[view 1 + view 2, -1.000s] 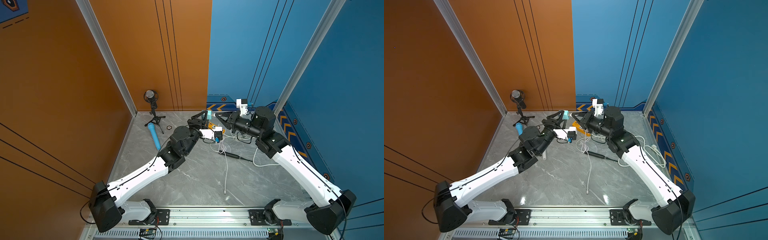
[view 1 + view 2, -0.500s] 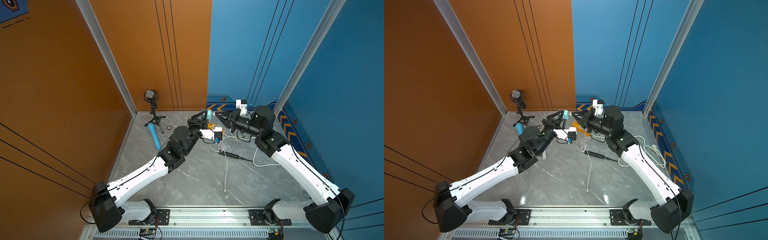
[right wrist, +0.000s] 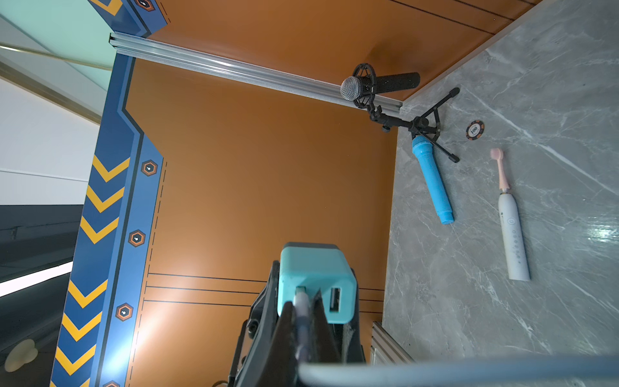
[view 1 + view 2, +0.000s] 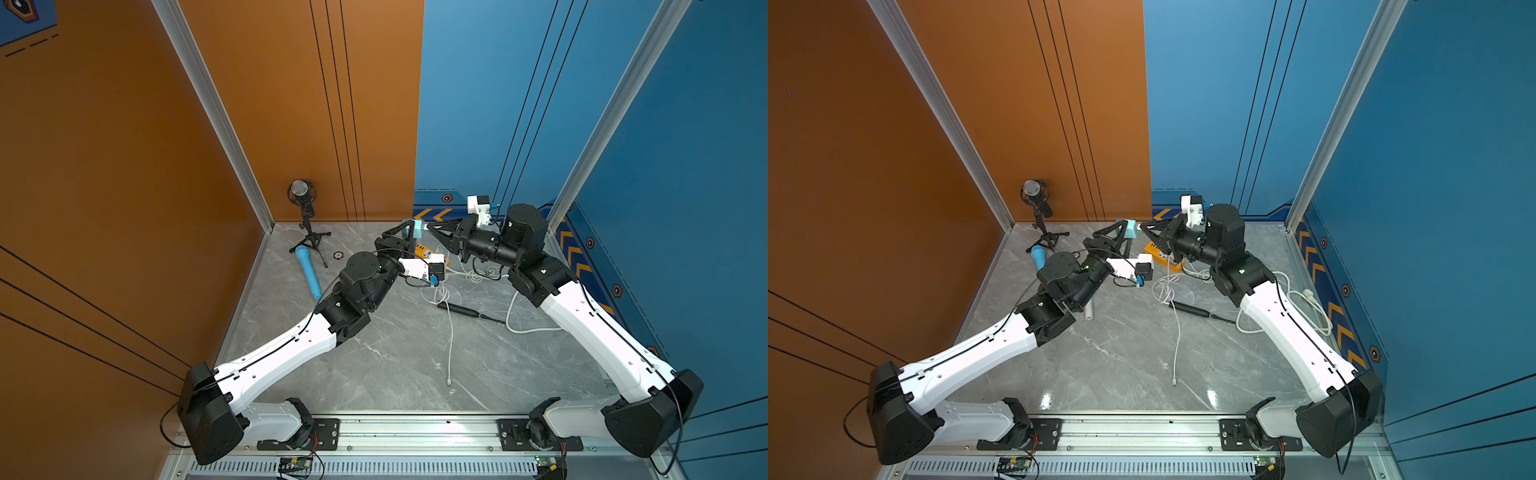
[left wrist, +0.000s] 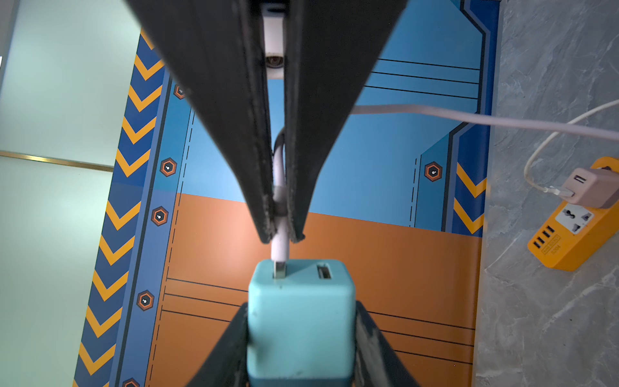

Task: Charge the electric toothbrush
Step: Insert the charging cable into the plug.

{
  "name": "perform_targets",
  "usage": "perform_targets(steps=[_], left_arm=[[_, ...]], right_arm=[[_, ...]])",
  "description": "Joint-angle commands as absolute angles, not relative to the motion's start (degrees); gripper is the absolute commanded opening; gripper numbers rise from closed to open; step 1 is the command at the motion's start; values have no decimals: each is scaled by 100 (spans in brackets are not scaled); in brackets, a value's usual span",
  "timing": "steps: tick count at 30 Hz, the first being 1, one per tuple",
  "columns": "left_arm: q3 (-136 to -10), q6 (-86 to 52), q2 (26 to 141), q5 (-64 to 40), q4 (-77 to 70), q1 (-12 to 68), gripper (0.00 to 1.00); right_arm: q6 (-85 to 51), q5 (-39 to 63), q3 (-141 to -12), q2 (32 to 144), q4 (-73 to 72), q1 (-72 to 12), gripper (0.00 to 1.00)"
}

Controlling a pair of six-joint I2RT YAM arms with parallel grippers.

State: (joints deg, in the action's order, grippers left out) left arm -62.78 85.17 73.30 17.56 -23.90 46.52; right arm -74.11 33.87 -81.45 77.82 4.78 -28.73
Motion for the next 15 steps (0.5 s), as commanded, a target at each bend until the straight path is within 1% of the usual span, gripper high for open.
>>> perform_targets(steps=[1,4,9,13,15], left_arm=[[-6364,8654,7331,1059,-2558,4901,4],[-6407,8736,7396,903,-2549,5152,0],[-6511,8588,7565,735,-2549,5562,0],[-6549,8780,7763,704,-2549,5747,0],[-6558,8734,7821,631,-2547,5790,0]], right_arm=[[-6855,4015,-8400,7985,1131,-2948,0],[-6716,4280,-8555,8142,1405,-2857,0],[-6587,4380,-8592,8276,1481,-2921,0],[-6246,4275,-8642,8372,1962,-3101,0],[-6256,4379,-8564,8446,2003,-3240,0]])
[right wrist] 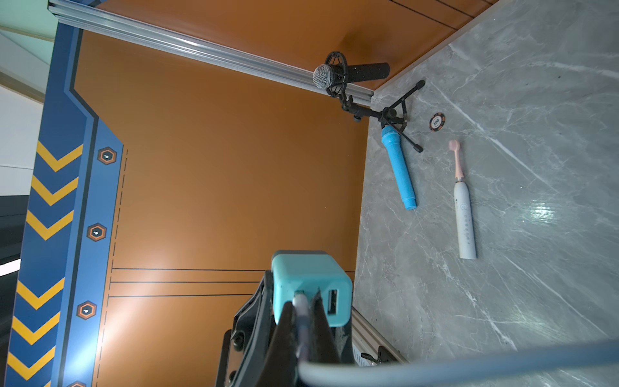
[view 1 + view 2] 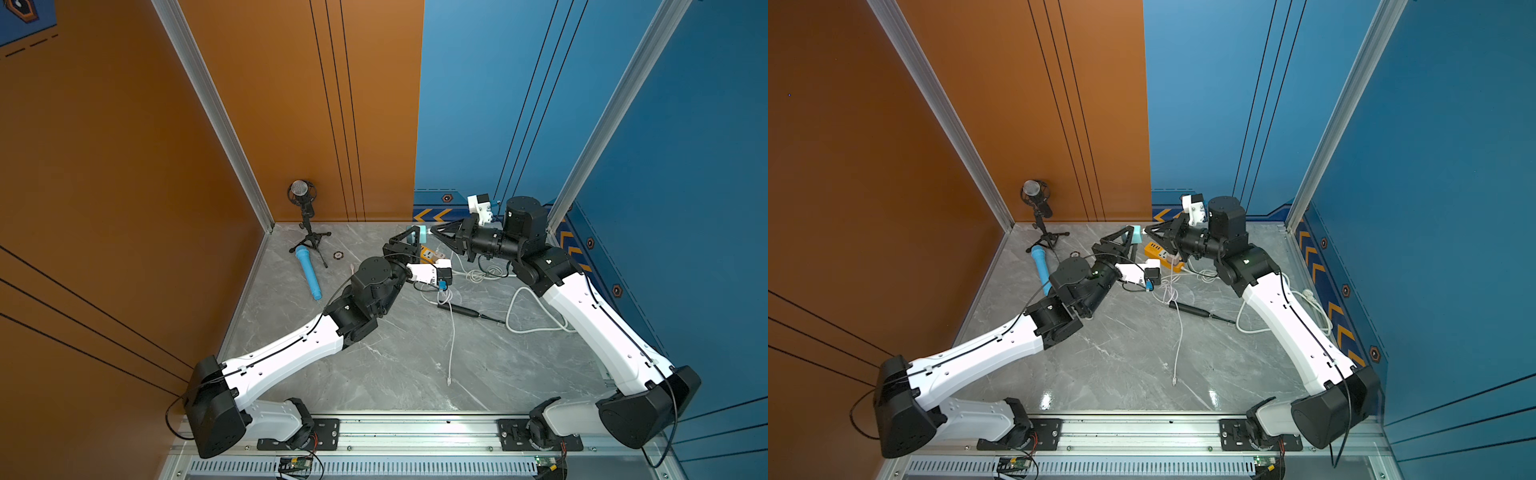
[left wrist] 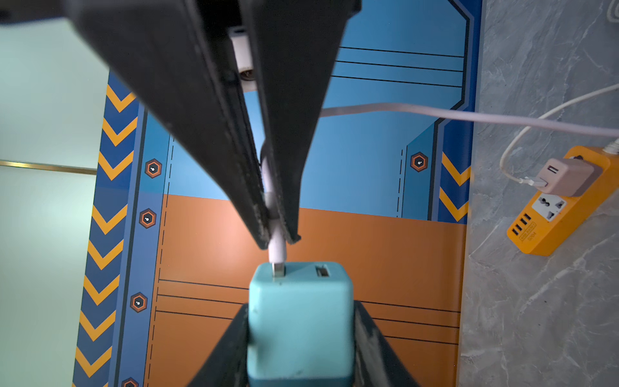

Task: Charge the electric toothbrush
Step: Insert the charging cable into the plug.

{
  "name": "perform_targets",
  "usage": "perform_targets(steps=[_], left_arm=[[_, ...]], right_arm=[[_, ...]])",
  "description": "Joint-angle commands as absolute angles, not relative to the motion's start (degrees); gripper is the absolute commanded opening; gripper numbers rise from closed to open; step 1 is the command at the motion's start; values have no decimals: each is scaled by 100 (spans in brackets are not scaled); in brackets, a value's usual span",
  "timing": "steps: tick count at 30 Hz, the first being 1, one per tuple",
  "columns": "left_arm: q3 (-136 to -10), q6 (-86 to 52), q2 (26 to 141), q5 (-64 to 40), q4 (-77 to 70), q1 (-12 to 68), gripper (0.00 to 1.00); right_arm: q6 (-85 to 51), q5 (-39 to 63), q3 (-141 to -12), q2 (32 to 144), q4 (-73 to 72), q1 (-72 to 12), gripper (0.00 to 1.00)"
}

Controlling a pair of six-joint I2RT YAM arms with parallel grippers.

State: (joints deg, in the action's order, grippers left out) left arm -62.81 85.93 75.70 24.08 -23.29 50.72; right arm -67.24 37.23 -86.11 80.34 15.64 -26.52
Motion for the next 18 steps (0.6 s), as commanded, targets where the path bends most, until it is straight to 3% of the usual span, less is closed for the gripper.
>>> perform_targets(steps=[1,9,14,18], left_arm=[[-6566,8635,7830,586,-2549,5800,0],[-6534,8373,7980,497,-2544,5728,0],[-6365,8369,7895,525,-2549,5619,0],[-6337,8400,7805,655,-2566,5576,0]], right_arm=[[-6240,4474,-8563,8503,1995,-3313,0],[-5994,4928,-8704,8748,2017,-3665,0],[-6021,4973,-8543,8464,1895,-3318,0],[-6810,5399,-8090,8220,923,-3004,0]])
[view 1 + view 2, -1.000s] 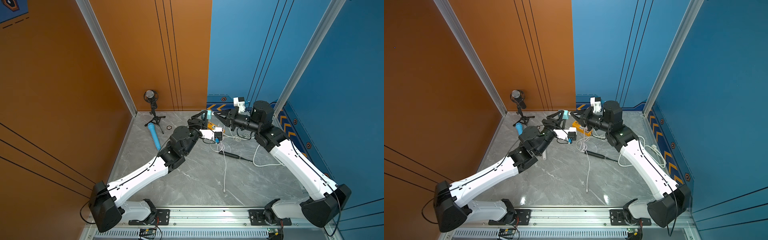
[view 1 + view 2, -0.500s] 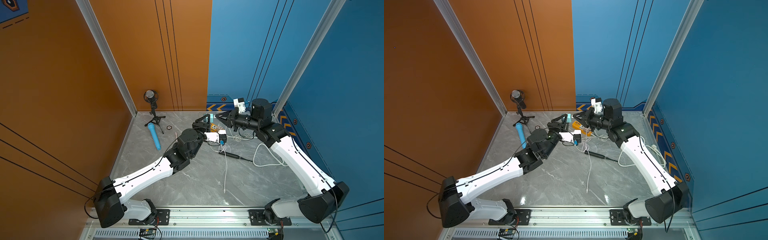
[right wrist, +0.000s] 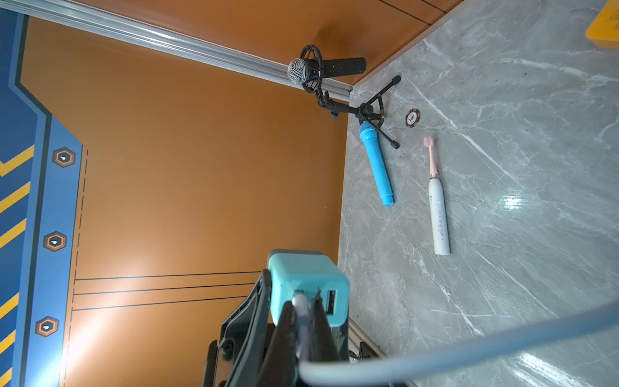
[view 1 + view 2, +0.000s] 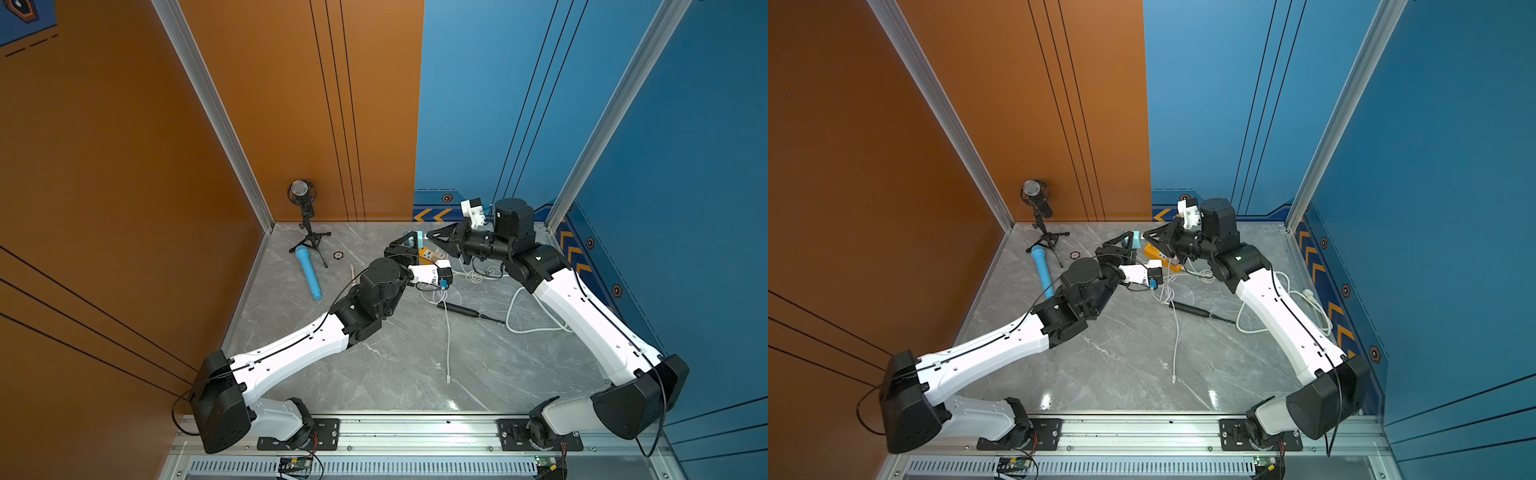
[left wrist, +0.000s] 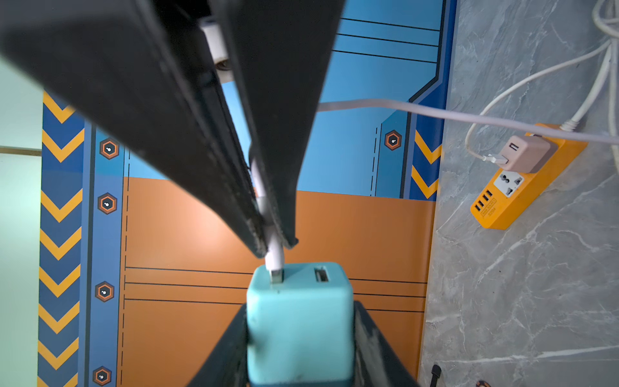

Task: Charge the electric toothbrush
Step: Insert the charging cable into the plug.

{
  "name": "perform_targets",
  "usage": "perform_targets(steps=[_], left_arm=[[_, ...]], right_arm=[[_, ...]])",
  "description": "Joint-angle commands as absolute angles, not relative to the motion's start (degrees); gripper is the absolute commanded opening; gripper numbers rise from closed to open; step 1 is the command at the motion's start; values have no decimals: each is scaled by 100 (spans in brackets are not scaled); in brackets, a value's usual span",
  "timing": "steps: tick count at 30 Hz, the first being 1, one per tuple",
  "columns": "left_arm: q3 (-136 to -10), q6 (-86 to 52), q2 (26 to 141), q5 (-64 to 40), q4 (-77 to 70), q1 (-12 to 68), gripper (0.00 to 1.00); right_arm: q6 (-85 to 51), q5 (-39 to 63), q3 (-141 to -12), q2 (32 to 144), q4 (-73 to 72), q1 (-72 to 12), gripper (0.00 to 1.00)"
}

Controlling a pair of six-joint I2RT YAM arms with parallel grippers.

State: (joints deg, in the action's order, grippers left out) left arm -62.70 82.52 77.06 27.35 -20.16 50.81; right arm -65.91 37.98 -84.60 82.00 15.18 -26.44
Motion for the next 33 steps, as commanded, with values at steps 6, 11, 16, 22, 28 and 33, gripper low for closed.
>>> perform_targets(steps=[6,11,16,22,28,33], left_arm=[[-6777,7751,7732,360,-2567,5520,0],[-6888,7785,7802,129,-2566,5556,0],[-7067,8361,8052,42,-2558,5778,0],[-7266,8019,8283,622,-2278,5550,0],[-7845,5879,8410,1318,711,4562,0],[-7749,4028,8527,1526,2181,4254,0]], right_arm=[[-7778,5396,-7715,7934,-264,-2970,0],[-8012,5295,-7675,7783,-492,-3003,0],[-6738,5177,-8349,7966,1320,-3216,0],[-6086,4840,-8300,7771,2052,-2844,18],[-5528,4324,-7495,6463,2341,-1865,51],[-5121,3623,-7193,5553,2695,-1217,59]])
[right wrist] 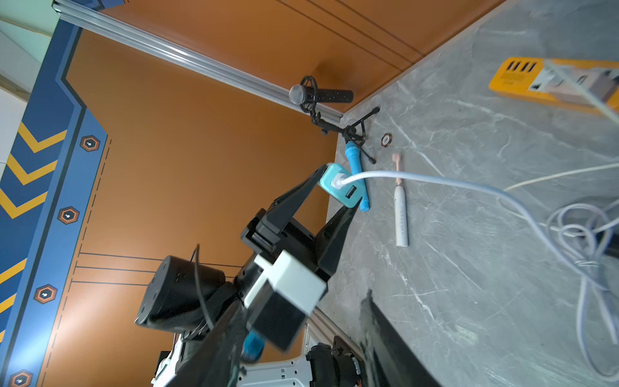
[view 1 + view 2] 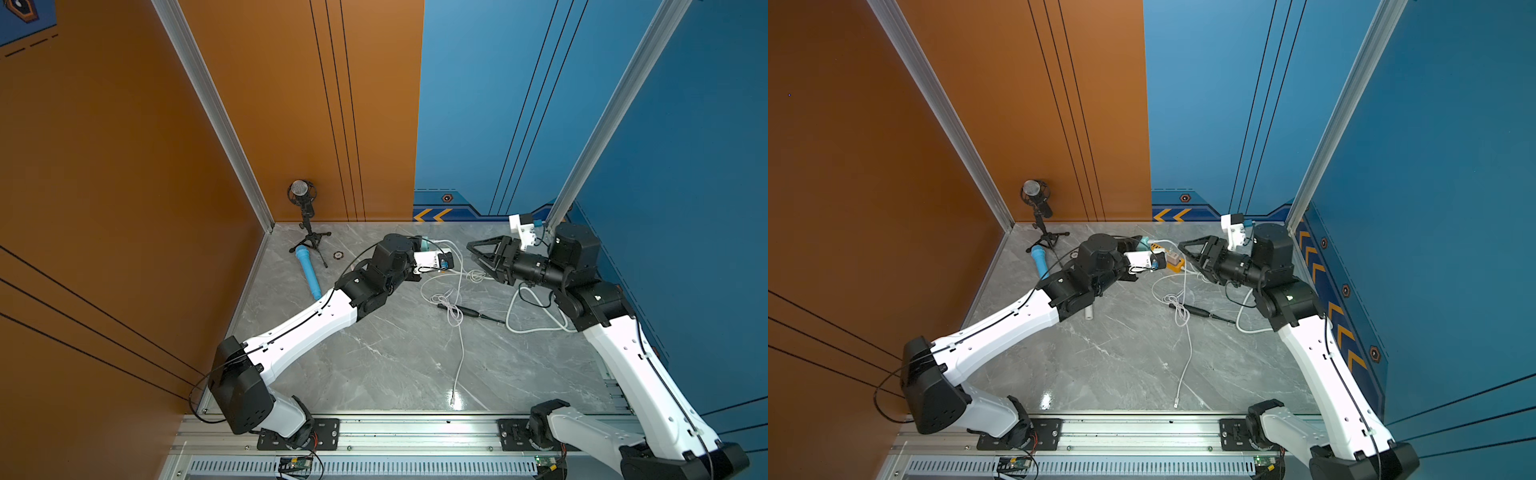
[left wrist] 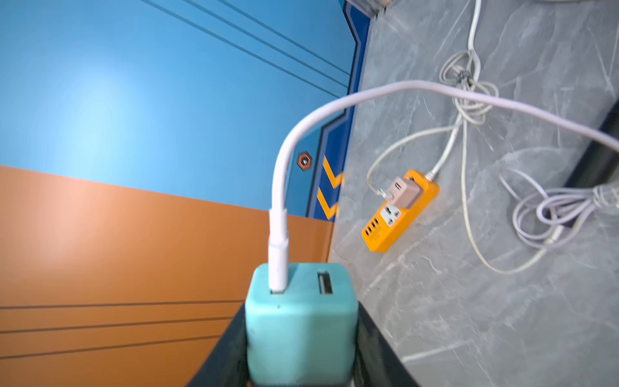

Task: Charge the electric toothbrush
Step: Insert the charging cable into the plug, then place the plug at the center of the board.

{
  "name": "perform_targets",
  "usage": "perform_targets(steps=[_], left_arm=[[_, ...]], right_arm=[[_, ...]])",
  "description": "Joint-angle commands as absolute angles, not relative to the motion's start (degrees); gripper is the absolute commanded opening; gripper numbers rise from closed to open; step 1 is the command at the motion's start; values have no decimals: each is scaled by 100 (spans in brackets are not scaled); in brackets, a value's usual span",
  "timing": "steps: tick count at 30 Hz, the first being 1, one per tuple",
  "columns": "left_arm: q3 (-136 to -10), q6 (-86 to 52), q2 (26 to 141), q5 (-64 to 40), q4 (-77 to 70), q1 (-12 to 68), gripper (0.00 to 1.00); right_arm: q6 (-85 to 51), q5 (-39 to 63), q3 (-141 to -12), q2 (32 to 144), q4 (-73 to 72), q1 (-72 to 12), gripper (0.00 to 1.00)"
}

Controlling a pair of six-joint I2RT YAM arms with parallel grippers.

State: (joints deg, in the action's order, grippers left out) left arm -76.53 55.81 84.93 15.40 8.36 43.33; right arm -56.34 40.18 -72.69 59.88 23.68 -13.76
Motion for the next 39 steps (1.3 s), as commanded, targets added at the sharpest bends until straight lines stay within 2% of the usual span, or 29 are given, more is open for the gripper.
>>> perform_targets(steps=[1,7,11,20,22,25,28,33,35,37,39], left_arm=[[-7705,3675,8547,1473,2445,4249,0],[-7266,1987,8934,1202,3207,4081,0],[-7684,1146,9823,819,3618,3897,0],[-8739,898,11386,599,4060,3535,0],[-8824,872,11570,585,4077,3449,16],[-8944,851,11838,586,4171,3366,24],[-8998,879,11917,560,4233,3342,41],[-9035,761,11694,324,4244,3253,49],[-9031,658,11486,325,4245,3243,59],[-8979,513,11229,353,4243,3252,74],[-8878,111,10931,367,4251,3285,76]], right_arm=[[-5024,3451,-7163,5453,2755,-1180,59],[-4851,3103,-7019,5368,2953,-1123,60],[-4860,3137,-7031,5509,2973,-1123,60],[-4856,3052,-6875,5374,3058,-1064,60],[-4860,3033,-6841,5335,3067,-1043,61],[-4866,3040,-6844,5343,3070,-1020,61],[-4887,3050,-6873,5361,3084,-1003,61],[-4931,3032,-6892,5359,3076,-999,61],[-4946,3023,-6882,5360,3068,-1002,61],[-4952,3019,-6878,5361,3069,-1001,61],[-4940,2998,-6873,5370,3076,-987,61]])
